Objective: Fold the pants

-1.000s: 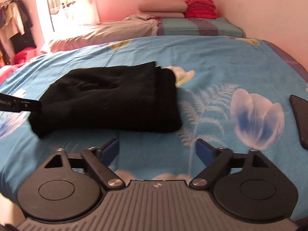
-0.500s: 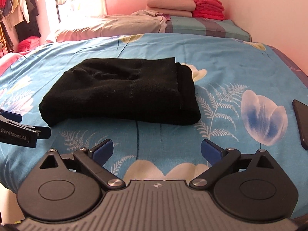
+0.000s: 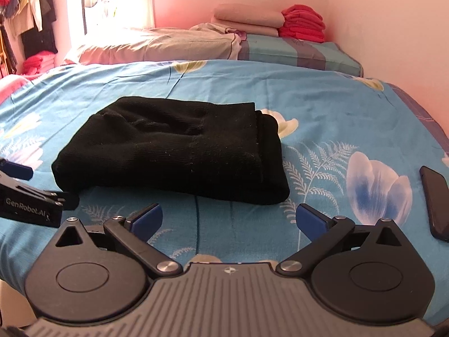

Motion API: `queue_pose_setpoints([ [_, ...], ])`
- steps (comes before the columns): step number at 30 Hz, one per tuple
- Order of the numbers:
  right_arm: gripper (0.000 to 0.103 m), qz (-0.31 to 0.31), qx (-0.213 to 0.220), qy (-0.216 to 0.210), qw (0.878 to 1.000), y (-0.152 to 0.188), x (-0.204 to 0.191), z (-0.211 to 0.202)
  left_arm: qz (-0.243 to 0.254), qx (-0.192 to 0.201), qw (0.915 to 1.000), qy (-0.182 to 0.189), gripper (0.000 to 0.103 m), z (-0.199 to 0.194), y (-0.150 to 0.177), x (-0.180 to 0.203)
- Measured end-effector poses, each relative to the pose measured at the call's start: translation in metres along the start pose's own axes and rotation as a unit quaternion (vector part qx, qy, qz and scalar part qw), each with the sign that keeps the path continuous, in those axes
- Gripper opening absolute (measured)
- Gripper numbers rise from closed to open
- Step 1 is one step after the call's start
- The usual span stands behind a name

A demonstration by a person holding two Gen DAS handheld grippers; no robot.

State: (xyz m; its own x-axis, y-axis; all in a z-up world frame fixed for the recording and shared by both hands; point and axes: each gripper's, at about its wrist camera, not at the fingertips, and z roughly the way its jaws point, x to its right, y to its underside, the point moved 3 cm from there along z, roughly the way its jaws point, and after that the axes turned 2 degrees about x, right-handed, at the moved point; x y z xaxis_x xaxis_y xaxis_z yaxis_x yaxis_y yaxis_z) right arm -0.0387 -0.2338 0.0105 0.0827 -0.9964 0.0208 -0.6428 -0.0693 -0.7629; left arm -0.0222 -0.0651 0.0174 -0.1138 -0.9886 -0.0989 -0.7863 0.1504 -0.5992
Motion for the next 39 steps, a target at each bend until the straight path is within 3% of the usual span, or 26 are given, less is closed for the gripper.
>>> queue_pose_setpoints([
  [39,0.102,-0.010,-0.010,-0.034,0.999,-0.004,0.000,0.019,0.003,-0.013,0.9999,-0.007,0.103,0.011,-0.011,0.004],
])
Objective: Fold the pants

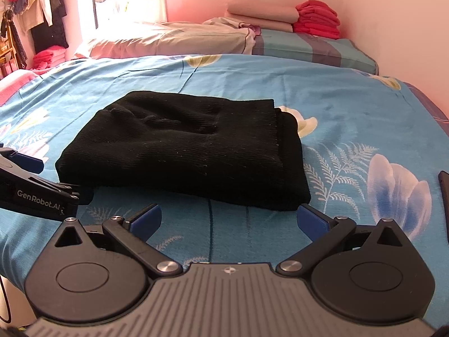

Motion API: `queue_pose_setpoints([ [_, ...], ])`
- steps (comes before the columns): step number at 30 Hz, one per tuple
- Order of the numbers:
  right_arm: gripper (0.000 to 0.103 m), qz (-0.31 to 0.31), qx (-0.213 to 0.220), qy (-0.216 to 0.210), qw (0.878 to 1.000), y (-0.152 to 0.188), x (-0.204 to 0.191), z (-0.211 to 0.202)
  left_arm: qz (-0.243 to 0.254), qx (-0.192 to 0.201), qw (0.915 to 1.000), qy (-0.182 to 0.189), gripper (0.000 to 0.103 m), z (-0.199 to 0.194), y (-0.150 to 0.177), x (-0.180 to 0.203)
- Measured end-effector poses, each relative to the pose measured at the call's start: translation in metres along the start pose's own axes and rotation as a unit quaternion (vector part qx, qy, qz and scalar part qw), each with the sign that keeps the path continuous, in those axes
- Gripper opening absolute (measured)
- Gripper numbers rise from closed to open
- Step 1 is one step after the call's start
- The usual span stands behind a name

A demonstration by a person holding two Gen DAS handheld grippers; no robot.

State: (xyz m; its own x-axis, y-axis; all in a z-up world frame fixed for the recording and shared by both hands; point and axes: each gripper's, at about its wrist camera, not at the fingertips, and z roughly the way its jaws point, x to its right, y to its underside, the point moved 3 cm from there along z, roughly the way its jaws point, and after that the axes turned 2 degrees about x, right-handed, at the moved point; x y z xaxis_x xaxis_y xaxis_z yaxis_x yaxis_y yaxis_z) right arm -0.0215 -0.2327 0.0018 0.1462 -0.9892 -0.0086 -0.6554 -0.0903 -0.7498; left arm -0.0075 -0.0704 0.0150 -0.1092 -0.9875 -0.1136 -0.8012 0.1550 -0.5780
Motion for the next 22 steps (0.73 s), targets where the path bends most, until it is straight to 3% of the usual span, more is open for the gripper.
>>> queue_pose_setpoints([
  [22,0.102,0.016,0.008,-0.034,0.999,0.0050,0.0056,-0.0008,-0.005,0.000,1.0000,-0.006,0.103,-0.0079,-0.0040,0.0057],
])
